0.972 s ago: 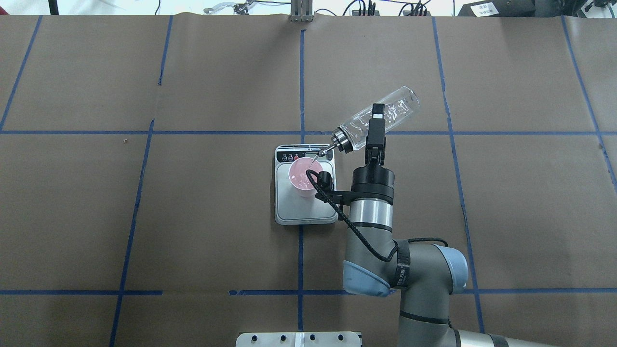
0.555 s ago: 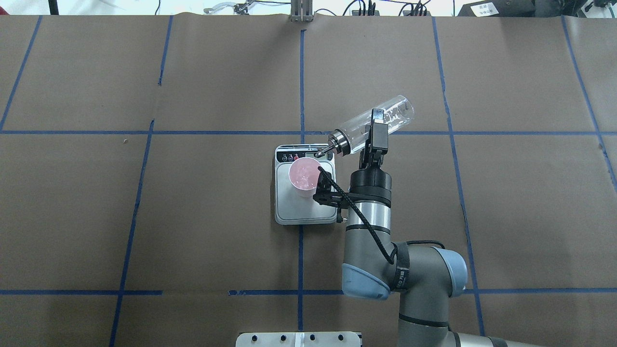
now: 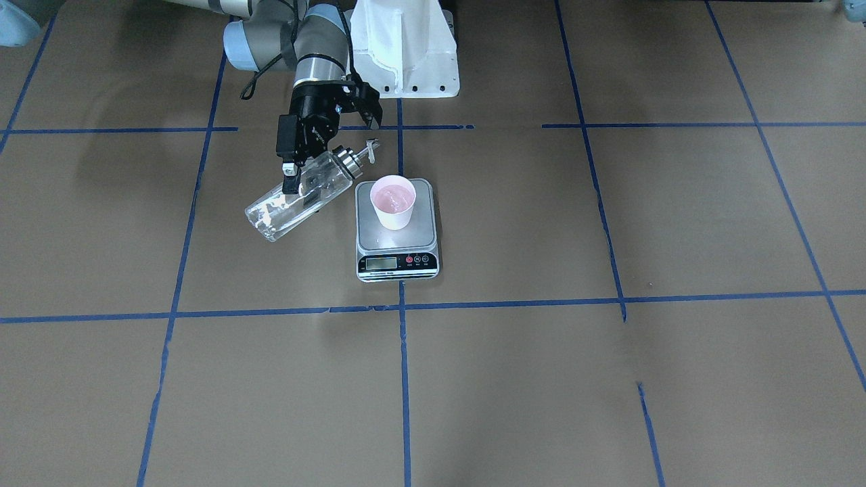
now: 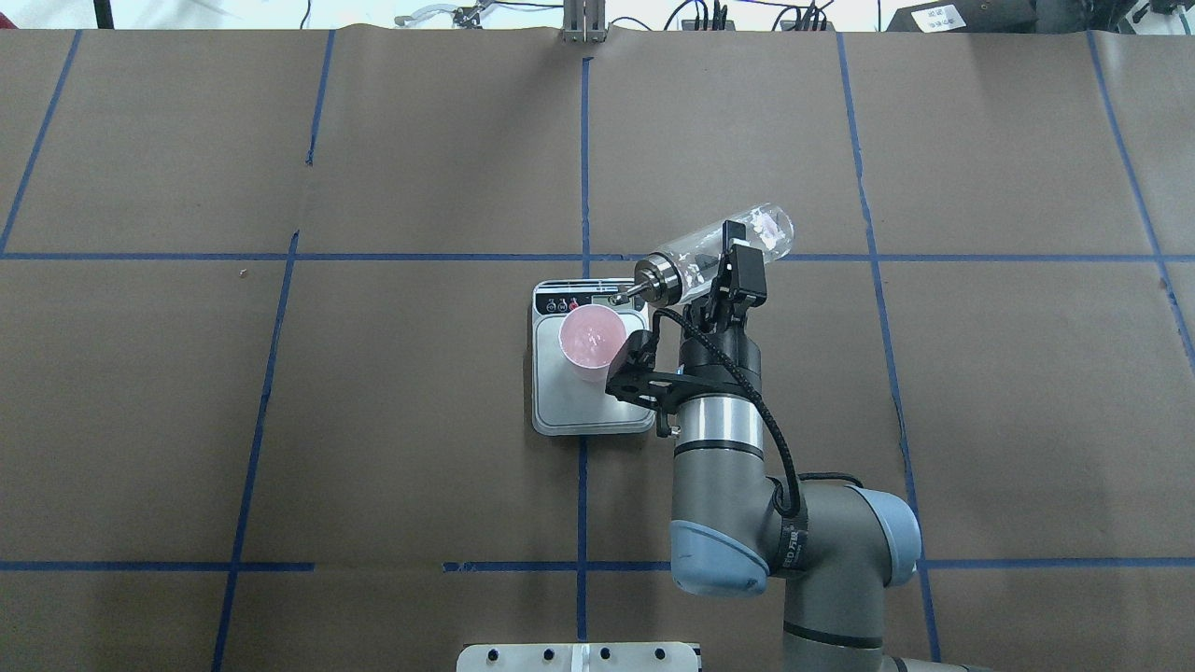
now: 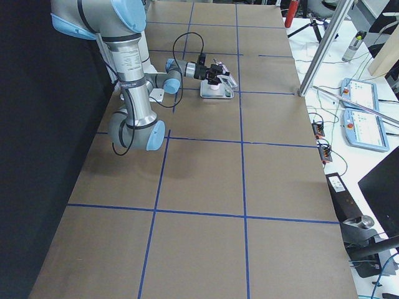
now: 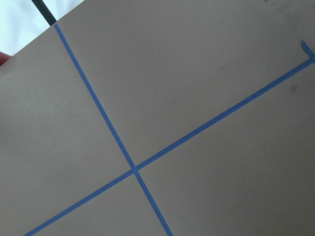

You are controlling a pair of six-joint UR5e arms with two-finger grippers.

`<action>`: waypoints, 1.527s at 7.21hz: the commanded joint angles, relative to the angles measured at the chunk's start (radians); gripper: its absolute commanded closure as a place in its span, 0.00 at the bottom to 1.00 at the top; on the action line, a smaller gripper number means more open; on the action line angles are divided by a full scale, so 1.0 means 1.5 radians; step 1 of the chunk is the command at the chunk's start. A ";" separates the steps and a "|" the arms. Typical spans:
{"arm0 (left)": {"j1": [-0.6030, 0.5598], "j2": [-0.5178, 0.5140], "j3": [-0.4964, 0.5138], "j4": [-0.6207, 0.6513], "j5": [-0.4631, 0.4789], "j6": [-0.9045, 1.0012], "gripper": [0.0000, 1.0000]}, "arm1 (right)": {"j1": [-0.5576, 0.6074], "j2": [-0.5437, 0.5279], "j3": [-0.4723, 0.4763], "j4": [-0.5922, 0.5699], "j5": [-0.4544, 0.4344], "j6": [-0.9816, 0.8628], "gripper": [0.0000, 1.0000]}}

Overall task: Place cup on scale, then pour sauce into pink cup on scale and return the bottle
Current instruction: 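Tilt the bottle upright and carry it back toward its spot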

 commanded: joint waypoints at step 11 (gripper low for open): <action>-0.035 -0.009 -0.032 0.001 0.002 0.000 0.00 | 0.148 -0.123 0.148 -0.008 0.392 0.642 1.00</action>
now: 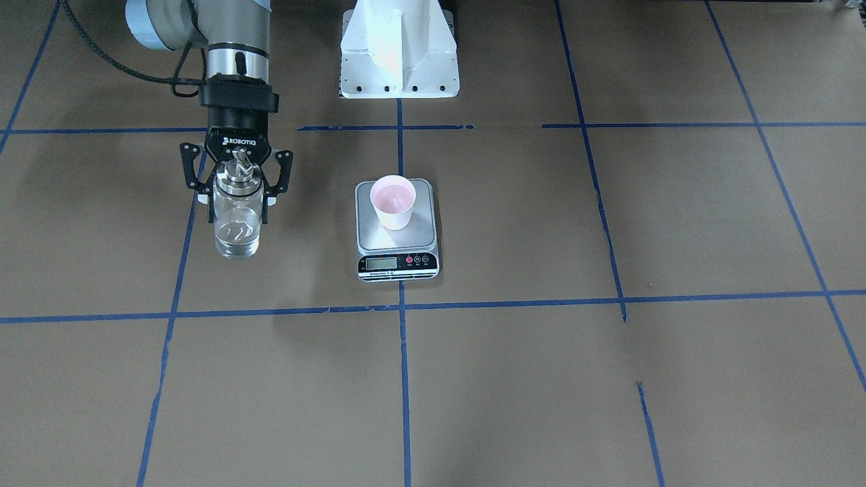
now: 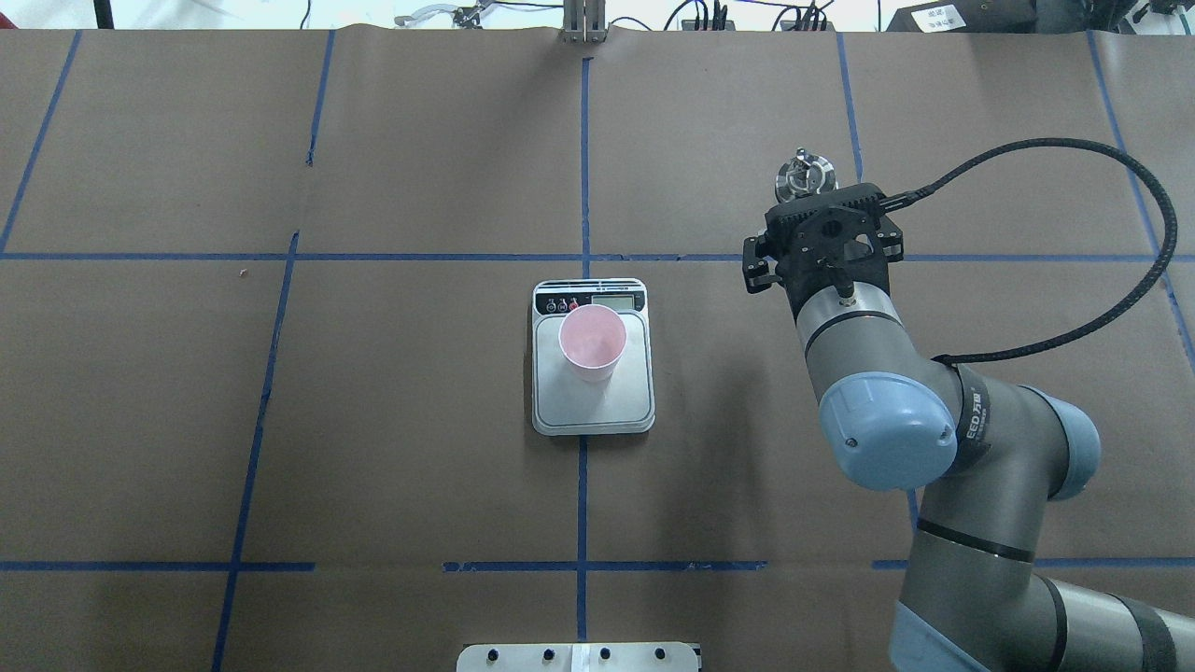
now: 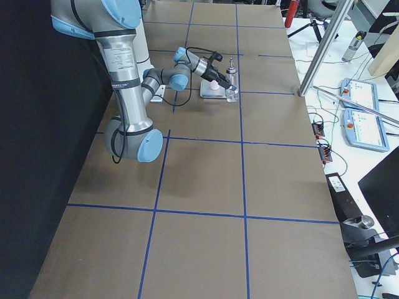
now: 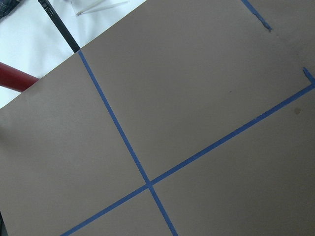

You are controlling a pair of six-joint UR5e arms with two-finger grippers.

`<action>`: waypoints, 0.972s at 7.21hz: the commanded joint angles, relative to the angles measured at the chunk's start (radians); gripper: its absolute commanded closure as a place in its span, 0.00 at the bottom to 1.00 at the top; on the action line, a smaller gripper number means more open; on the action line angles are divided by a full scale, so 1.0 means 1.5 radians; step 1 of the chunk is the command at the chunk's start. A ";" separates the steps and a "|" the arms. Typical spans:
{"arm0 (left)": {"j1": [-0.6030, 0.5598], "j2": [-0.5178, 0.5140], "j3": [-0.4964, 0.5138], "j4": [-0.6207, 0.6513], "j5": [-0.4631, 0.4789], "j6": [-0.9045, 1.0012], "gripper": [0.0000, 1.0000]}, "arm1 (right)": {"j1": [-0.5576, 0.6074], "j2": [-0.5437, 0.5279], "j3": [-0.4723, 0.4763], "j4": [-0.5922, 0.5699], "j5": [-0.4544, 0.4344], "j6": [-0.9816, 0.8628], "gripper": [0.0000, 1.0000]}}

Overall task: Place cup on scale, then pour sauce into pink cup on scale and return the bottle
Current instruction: 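Tilt the bottle upright and carry it back toward its spot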

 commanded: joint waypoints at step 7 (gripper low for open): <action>-0.001 0.004 0.000 0.000 0.000 0.000 0.00 | 0.009 -0.150 0.015 0.006 0.105 0.344 1.00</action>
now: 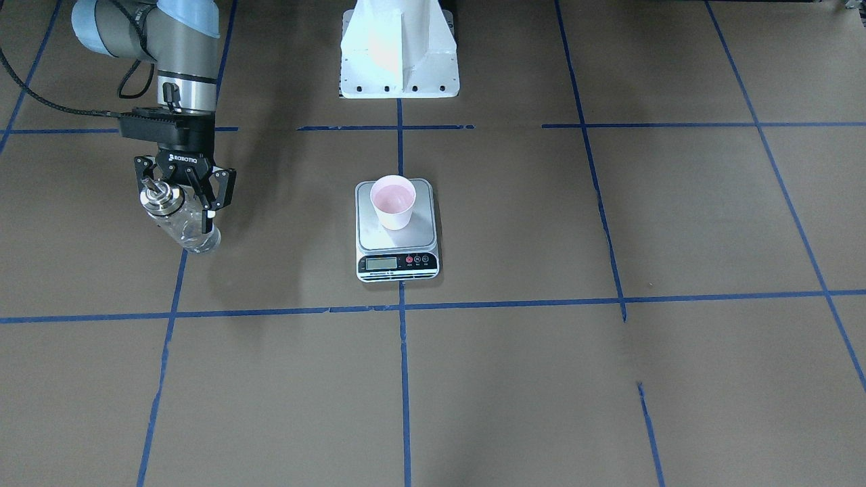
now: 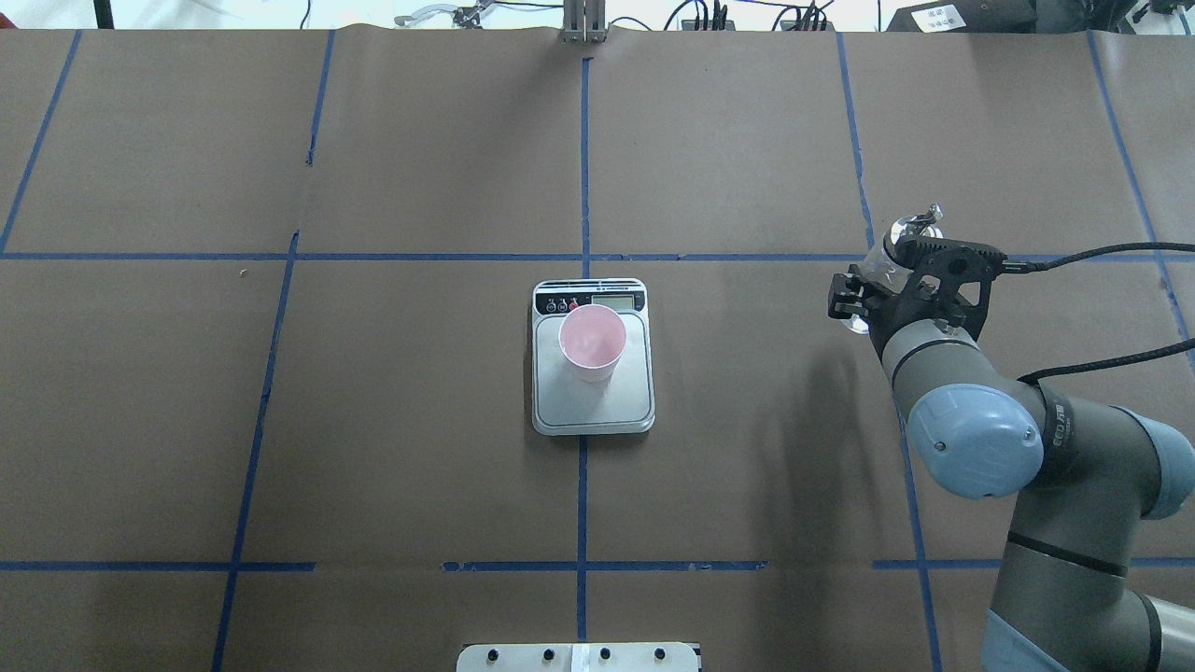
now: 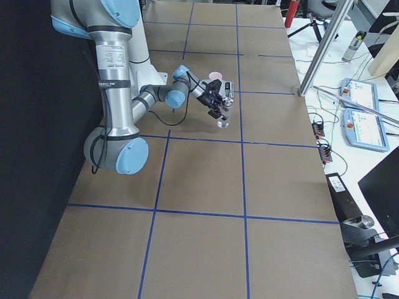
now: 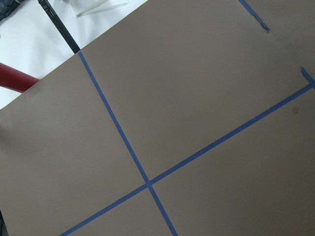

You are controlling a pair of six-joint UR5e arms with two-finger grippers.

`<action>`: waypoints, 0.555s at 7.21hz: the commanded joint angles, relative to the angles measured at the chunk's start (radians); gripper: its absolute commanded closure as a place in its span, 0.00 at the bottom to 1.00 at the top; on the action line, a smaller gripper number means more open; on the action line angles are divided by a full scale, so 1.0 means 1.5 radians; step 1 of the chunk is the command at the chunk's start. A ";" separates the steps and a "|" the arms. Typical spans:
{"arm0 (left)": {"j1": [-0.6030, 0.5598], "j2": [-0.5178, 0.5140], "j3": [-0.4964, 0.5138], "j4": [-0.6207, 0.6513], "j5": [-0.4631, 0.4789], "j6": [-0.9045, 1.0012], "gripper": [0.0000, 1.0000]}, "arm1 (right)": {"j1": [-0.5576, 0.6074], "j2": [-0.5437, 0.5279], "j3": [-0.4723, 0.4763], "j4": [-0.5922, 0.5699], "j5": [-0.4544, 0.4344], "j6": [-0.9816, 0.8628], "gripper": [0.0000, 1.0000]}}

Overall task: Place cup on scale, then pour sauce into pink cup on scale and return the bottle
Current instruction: 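Lower the sauce bottle onto the table with the right gripper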

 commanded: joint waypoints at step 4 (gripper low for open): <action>0.000 0.000 0.002 0.000 0.001 0.000 0.00 | -0.002 -0.055 0.005 0.001 0.004 0.107 1.00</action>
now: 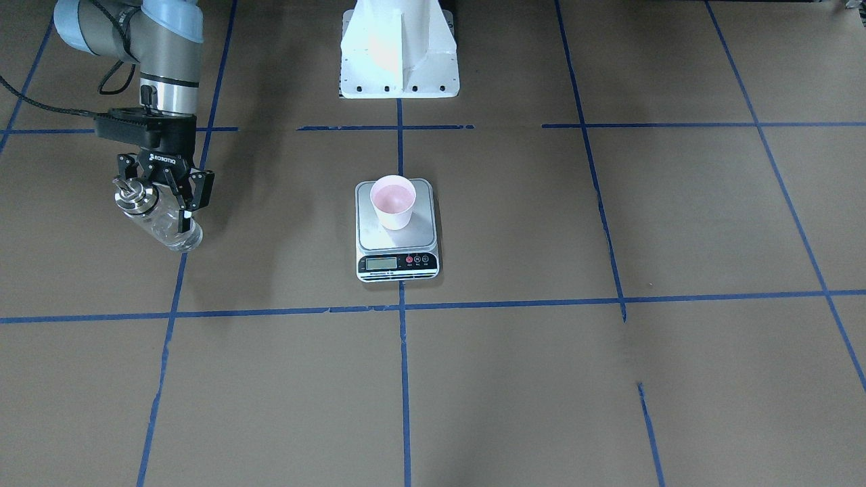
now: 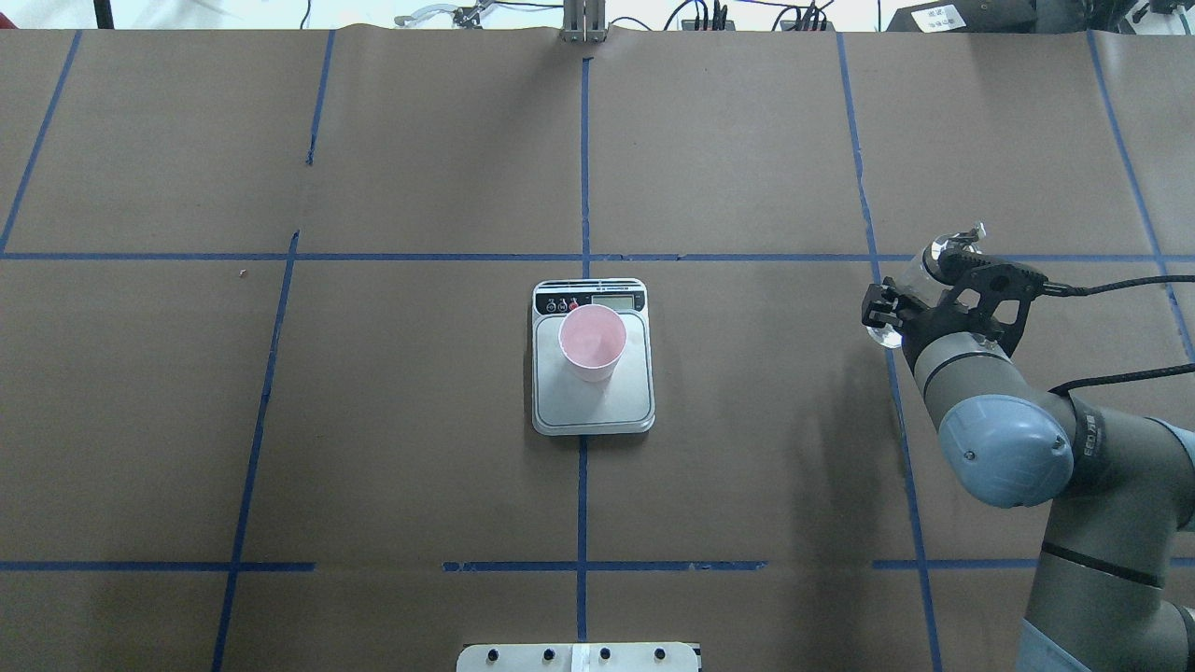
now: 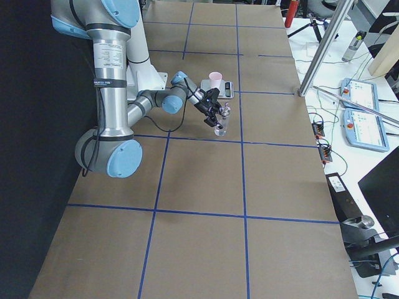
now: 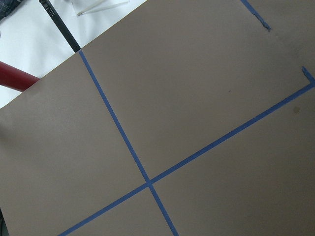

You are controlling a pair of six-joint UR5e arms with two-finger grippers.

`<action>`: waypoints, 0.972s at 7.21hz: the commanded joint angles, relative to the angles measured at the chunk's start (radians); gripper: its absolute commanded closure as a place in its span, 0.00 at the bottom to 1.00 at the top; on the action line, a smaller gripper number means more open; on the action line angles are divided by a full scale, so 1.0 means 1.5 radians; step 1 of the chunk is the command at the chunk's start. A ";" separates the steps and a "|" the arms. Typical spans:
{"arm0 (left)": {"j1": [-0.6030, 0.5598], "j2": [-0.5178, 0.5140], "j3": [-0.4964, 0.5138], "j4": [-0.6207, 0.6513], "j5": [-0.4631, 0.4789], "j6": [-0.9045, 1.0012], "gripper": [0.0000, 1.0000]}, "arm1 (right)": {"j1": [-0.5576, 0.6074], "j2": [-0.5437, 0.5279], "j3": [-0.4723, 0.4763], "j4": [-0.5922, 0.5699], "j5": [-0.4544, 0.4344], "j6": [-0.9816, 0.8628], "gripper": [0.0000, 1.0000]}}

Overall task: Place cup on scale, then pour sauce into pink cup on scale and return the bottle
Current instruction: 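Lower the sauce bottle onto the table with the right gripper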

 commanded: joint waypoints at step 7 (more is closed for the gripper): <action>0.001 -0.005 0.004 -0.003 0.001 -0.051 0.00 | -0.035 -0.019 -0.025 -0.005 -0.017 0.073 1.00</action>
